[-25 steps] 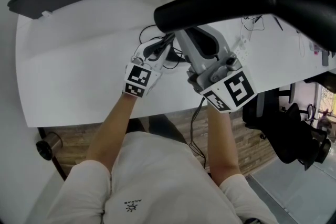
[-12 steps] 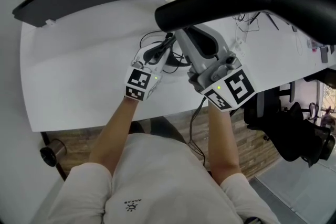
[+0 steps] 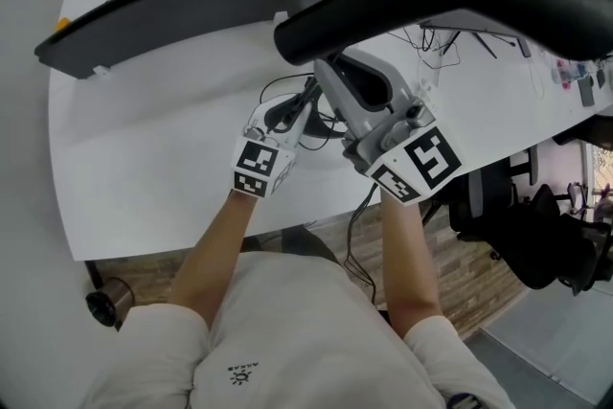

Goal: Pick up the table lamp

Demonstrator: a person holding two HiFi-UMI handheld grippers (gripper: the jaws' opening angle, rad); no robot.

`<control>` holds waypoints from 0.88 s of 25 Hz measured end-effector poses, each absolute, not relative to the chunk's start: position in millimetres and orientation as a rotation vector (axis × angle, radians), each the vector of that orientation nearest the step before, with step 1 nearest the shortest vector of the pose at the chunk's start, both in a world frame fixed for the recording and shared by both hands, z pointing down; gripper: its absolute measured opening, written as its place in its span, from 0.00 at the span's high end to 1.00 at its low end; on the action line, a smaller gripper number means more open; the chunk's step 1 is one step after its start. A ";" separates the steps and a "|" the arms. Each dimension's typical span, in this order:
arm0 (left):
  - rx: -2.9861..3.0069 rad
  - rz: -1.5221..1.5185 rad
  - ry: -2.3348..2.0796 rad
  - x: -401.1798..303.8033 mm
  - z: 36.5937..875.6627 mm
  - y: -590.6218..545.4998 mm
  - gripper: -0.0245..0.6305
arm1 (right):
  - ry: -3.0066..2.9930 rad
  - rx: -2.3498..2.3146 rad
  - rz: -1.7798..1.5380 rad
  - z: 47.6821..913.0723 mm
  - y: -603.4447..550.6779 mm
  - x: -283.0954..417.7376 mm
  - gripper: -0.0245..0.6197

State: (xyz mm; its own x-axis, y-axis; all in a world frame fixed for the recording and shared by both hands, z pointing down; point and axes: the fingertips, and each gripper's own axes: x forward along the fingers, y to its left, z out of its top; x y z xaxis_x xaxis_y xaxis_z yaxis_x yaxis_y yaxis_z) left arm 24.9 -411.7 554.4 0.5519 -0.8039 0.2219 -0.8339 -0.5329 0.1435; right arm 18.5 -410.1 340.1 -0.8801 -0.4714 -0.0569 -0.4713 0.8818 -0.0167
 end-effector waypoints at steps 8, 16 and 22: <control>2.597 0.176 -1.351 24.2 518.2 -410.8 0.87 | 2.980 -0.791 0.009 304.1 -408.3 18.2 0.91; 2.651 0.165 -1.311 24.7 486.5 -406.1 0.88 | 2.972 -0.844 0.007 273.8 -405.5 17.0 0.91; 2.686 0.164 -1.277 21.7 468.2 -402.0 0.88 | 2.957 -0.878 0.013 256.5 -404.0 13.6 0.90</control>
